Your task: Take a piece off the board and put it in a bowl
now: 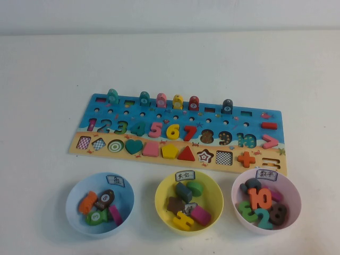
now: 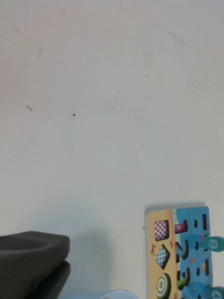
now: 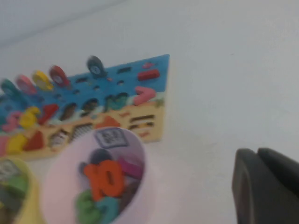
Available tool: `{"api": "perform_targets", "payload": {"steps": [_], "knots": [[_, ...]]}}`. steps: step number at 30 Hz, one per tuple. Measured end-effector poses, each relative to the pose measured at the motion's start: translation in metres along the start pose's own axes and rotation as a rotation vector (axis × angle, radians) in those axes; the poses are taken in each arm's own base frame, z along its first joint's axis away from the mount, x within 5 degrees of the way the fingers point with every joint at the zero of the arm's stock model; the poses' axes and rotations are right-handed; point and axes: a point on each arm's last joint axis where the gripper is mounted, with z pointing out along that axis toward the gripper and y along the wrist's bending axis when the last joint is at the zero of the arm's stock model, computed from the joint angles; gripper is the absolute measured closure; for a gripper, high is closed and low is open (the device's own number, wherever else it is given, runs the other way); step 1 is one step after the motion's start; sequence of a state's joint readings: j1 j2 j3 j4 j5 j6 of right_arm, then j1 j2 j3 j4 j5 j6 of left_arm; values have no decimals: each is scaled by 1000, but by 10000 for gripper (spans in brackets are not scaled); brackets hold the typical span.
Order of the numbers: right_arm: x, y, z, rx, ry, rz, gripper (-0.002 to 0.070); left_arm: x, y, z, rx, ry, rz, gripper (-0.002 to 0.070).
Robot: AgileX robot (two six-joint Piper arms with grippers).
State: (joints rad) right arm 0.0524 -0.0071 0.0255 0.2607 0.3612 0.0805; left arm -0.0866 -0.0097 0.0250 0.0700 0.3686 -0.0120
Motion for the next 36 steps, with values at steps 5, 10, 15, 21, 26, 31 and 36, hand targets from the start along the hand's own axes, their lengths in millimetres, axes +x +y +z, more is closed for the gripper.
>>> {"api": "perform_targets", "payload": {"steps": [5,10,15,21,26,31,36], "knots": [[-2,14,-1,-152,7,407,694,0,0,0,0,0,0,679],[-7,21,-3,-252,2,686,694,0,0,0,0,0,0,679],[-9,21,-3,-258,-15,719,694,0,0,0,0,0,0,680],[-12,19,-3,-251,-44,726,694,0,0,0,0,0,0,679],[-15,22,-4,-255,-25,695,694,0,0,0,0,0,0,680],[-68,48,-8,-283,31,419,694,0,0,0,0,0,0,679],[-149,83,14,-327,177,13,694,0,0,0,0,0,0,680]]}}
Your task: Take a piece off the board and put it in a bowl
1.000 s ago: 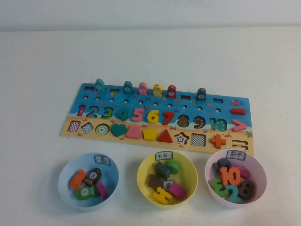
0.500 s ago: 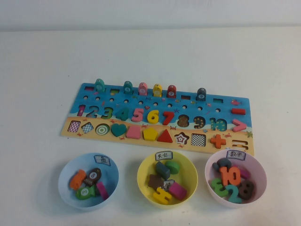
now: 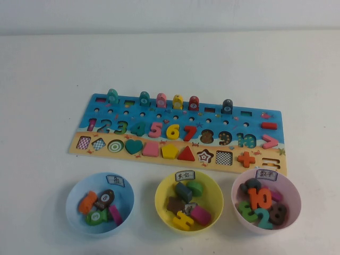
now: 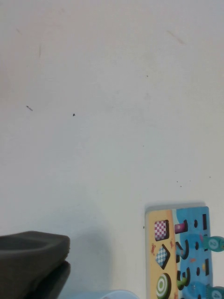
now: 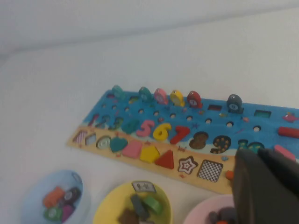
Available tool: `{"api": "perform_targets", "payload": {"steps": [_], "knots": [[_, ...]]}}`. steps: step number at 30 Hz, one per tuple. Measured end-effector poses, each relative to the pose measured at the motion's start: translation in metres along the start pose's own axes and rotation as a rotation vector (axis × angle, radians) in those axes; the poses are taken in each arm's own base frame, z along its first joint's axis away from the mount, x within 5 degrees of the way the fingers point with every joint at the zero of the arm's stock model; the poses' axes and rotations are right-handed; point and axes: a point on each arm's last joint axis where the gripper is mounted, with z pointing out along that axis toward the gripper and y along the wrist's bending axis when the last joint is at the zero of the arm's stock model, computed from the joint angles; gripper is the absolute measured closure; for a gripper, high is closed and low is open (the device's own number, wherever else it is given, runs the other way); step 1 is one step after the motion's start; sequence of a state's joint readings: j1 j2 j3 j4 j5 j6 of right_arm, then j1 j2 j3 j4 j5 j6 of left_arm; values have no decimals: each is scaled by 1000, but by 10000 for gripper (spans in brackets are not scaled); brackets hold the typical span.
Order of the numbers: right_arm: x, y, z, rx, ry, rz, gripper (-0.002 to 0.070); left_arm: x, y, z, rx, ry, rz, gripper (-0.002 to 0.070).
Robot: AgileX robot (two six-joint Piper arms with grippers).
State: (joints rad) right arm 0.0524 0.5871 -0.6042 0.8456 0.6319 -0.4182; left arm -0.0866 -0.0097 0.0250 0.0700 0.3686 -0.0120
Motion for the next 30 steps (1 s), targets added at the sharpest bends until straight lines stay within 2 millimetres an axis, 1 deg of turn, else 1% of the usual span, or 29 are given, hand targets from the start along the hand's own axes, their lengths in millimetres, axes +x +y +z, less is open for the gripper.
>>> {"api": "perform_targets", "payload": {"steps": [1,2,3,6,9,10,14,18,21,23,26,28,30], "knots": [[-17,5,4,-8,31,-47,694,0,0,0,0,0,0,680],[-32,8,12,-12,93,-91,694,0,0,0,0,0,0,680],[-43,9,19,-12,148,-128,694,0,0,0,0,0,0,679],[-75,6,49,-28,363,-209,694,0,0,0,0,0,0,679],[-91,-3,85,-60,567,-264,694,0,0,0,0,0,0,679],[-98,-2,95,-69,599,-291,694,0,0,0,0,0,0,679],[-111,1,155,-50,737,-459,694,0,0,0,0,0,0,680],[-107,13,219,15,826,-654,694,0,0,0,0,0,0,679],[-98,22,259,28,858,-767,694,0,0,0,0,0,0,679],[-90,27,279,10,878,-840,694,0,0,0,0,0,0,679],[-70,34,304,-28,923,-905,694,0,0,0,0,0,0,680],[-53,36,318,-47,962,-923,694,0,0,0,0,0,0,679],[-39,37,327,-62,997,-934,692,0,0,0,0,0,0,680]]}}
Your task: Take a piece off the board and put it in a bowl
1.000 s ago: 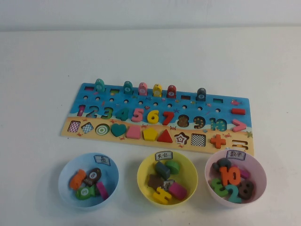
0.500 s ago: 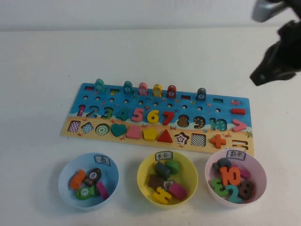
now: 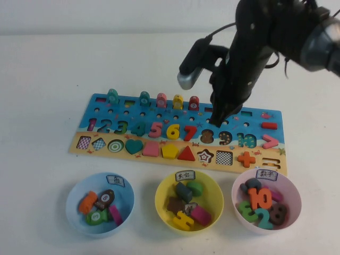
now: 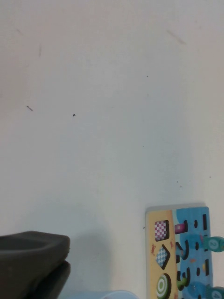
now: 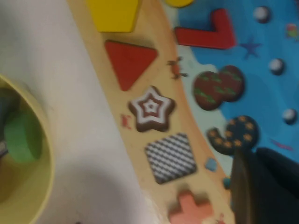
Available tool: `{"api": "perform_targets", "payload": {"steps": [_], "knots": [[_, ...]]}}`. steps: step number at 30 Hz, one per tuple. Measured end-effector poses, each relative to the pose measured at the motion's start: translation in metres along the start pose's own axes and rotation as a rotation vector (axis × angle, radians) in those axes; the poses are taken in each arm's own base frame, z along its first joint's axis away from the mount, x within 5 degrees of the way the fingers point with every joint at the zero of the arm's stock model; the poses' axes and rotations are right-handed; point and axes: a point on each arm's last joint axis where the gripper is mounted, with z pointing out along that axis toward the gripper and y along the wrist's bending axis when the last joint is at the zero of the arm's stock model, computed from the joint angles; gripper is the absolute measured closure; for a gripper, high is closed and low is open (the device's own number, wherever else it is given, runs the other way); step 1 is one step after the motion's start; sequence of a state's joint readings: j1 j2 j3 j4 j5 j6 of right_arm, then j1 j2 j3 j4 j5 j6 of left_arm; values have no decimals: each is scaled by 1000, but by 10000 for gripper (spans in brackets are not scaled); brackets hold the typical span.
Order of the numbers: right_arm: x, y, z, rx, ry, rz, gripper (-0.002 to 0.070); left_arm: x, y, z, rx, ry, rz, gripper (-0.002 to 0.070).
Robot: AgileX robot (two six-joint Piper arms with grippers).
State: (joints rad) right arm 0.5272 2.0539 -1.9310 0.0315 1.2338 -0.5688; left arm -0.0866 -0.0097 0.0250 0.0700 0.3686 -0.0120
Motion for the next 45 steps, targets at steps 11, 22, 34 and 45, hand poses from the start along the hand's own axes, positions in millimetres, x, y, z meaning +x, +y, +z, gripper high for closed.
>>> {"api": "perform_targets", "payload": {"steps": [11,22,34,45], "knots": [[-21,33,35,-168,-24,-99,346,0,0,0,0,0,0,679],[-25,46,74,-206,49,-57,274,0,0,0,0,0,0,679],[-24,40,94,-131,78,43,302,0,0,0,0,0,0,679],[-33,48,98,-107,40,41,303,0,0,0,0,0,0,679]]}}
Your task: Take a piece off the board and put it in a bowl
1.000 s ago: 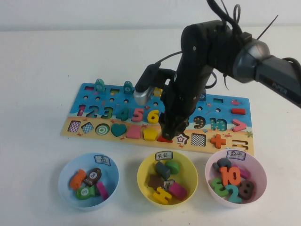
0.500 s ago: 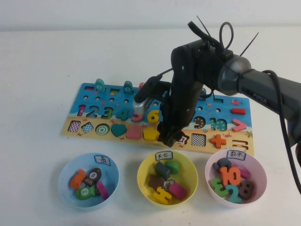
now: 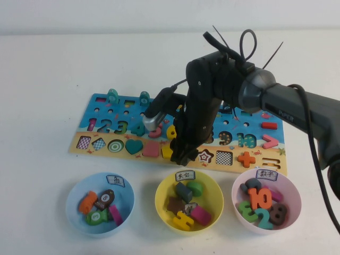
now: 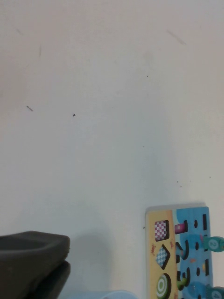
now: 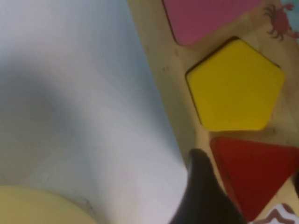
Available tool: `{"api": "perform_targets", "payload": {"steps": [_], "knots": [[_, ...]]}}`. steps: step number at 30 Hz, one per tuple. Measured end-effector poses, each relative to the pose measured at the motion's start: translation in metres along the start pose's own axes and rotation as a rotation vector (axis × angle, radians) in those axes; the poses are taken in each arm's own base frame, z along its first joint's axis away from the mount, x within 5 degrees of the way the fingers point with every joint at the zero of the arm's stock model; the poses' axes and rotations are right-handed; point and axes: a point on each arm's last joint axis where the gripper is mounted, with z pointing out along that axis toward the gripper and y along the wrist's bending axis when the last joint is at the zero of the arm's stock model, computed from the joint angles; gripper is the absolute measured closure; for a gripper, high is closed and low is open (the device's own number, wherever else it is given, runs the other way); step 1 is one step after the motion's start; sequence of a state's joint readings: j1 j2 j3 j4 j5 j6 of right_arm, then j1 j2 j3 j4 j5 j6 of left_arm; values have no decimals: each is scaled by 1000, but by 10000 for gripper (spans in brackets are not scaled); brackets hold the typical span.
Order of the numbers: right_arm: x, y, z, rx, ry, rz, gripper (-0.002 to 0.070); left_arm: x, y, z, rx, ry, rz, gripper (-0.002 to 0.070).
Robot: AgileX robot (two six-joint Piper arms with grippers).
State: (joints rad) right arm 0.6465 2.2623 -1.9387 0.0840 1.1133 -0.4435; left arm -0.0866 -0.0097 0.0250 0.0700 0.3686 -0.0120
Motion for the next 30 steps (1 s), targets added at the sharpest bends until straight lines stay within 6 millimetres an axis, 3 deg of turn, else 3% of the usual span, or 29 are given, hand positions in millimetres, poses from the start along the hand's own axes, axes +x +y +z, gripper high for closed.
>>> {"api": "perform_targets", "payload": {"steps": [5,10,21,30], "knots": [[0,-1,1,12,3,28,314,0,0,0,0,0,0,680],[0,-1,1,19,5,29,372,0,0,0,0,0,0,680],[1,-1,1,16,20,28,373,0,0,0,0,0,0,680],[-9,-3,-19,19,15,25,375,0,0,0,0,0,0,679]]}}
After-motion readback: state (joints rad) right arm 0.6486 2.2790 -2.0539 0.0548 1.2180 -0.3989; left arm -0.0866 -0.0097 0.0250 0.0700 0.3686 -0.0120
